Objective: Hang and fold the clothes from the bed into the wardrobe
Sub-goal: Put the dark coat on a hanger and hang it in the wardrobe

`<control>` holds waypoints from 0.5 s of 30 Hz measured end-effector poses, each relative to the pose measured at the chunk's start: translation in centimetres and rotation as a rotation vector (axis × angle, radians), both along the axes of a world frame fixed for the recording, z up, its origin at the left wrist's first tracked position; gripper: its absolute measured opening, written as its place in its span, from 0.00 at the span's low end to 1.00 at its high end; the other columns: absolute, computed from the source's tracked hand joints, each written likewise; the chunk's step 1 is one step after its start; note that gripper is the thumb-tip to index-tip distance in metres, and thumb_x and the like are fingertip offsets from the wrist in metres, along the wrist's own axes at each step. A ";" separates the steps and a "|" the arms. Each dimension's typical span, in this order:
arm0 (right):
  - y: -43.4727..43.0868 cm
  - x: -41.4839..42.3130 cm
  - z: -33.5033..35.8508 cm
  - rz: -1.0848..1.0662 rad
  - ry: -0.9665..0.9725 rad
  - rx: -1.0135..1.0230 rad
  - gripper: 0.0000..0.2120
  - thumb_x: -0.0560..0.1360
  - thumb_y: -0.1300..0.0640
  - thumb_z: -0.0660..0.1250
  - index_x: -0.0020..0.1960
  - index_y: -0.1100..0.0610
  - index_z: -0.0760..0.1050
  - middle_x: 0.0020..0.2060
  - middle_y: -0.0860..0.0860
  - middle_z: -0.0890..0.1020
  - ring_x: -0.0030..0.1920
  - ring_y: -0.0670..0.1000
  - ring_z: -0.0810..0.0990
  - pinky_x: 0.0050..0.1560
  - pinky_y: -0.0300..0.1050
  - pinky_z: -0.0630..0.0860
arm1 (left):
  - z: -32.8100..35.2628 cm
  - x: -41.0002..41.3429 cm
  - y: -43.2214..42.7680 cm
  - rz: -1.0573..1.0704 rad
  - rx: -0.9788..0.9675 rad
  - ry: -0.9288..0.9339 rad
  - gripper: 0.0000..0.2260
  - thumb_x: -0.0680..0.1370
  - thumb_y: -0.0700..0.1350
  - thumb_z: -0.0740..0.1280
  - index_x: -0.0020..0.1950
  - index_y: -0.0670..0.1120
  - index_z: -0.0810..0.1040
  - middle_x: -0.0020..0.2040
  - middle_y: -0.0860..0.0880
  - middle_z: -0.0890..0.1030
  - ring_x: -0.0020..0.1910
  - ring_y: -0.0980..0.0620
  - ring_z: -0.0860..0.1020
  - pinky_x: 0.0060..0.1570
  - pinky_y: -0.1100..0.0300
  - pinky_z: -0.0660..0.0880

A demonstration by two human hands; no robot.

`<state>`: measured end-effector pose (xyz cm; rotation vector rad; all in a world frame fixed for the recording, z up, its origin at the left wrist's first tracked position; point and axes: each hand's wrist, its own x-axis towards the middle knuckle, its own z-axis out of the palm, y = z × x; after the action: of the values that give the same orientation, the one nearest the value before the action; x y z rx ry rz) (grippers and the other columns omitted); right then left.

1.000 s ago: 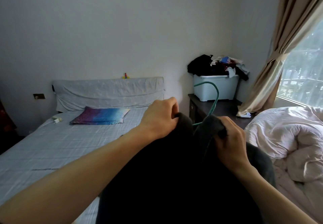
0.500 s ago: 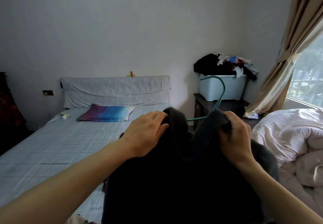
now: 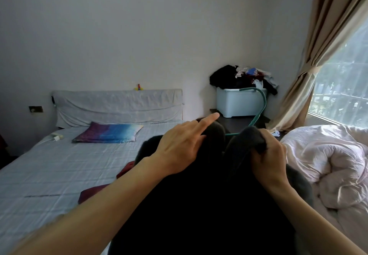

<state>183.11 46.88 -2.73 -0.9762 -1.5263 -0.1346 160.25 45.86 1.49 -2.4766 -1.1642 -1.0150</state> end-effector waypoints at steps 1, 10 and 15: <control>-0.2 0.1 0.1 0.003 -0.003 -0.001 0.07 0.69 0.62 0.64 0.45 0.62 0.78 0.38 0.47 0.77 0.35 0.46 0.72 0.44 0.22 0.65 | 0.0 0.5 0.1 -0.010 -0.005 0.005 0.26 0.83 0.49 0.59 0.79 0.56 0.55 0.56 0.48 0.80 0.52 0.46 0.78 0.51 0.44 0.76; -0.4 1.1 0.0 -0.005 -0.042 0.000 0.06 0.71 0.64 0.68 0.48 0.61 0.79 0.40 0.49 0.80 0.40 0.40 0.73 0.46 0.22 0.66 | -0.4 1.6 -0.3 -0.057 -0.177 -0.062 0.19 0.83 0.51 0.52 0.72 0.51 0.70 0.64 0.50 0.78 0.61 0.50 0.76 0.60 0.49 0.73; 0.0 0.8 -0.5 0.015 -0.049 -0.055 0.09 0.72 0.68 0.73 0.49 0.59 0.79 0.42 0.48 0.80 0.40 0.39 0.74 0.45 0.24 0.67 | -1.3 1.4 -0.8 0.006 -0.208 -0.068 0.24 0.74 0.68 0.59 0.64 0.58 0.69 0.55 0.57 0.71 0.51 0.56 0.75 0.54 0.58 0.75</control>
<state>183.87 46.83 -3.22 -1.0112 -1.5894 -0.1070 161.62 45.04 0.20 -2.6113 -1.3612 -1.0313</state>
